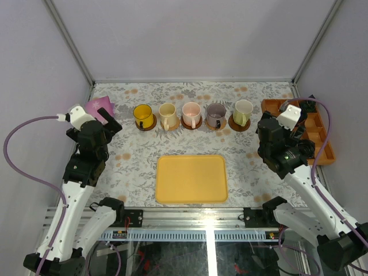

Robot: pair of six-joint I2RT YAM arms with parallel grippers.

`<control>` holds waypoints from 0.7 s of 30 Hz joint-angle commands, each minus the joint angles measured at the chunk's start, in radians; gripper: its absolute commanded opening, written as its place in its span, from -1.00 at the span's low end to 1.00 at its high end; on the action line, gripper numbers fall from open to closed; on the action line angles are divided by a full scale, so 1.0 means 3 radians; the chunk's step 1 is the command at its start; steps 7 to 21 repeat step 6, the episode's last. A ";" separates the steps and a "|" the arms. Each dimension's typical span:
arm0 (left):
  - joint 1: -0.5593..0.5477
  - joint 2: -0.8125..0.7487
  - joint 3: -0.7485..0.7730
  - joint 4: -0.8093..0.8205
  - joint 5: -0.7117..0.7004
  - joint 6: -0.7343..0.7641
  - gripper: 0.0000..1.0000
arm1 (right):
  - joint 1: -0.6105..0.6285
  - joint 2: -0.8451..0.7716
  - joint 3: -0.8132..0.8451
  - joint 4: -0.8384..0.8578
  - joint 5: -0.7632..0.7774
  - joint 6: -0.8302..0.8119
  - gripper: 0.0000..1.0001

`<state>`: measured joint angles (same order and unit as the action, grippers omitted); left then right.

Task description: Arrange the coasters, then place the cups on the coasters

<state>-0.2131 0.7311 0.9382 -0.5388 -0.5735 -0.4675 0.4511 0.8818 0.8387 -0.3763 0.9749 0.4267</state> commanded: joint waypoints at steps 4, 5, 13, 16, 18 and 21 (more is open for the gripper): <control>0.0023 0.0001 -0.0013 -0.0087 -0.0286 -0.0114 1.00 | -0.0006 0.0007 0.0022 0.0082 0.0036 0.0036 0.98; 0.0023 0.0003 -0.0013 -0.0097 -0.0296 -0.0132 1.00 | -0.0007 0.0006 0.0017 0.0083 0.0038 0.0031 0.98; 0.0024 0.0006 -0.0017 -0.0104 -0.0298 -0.0147 1.00 | -0.0006 0.0002 0.0016 0.0083 0.0036 0.0024 0.98; 0.0024 0.0006 -0.0017 -0.0104 -0.0298 -0.0147 1.00 | -0.0006 0.0002 0.0016 0.0083 0.0036 0.0024 0.98; 0.0024 0.0006 -0.0017 -0.0104 -0.0298 -0.0147 1.00 | -0.0006 0.0002 0.0016 0.0083 0.0036 0.0024 0.98; 0.0024 0.0006 -0.0017 -0.0104 -0.0298 -0.0147 1.00 | -0.0006 0.0002 0.0016 0.0083 0.0036 0.0024 0.98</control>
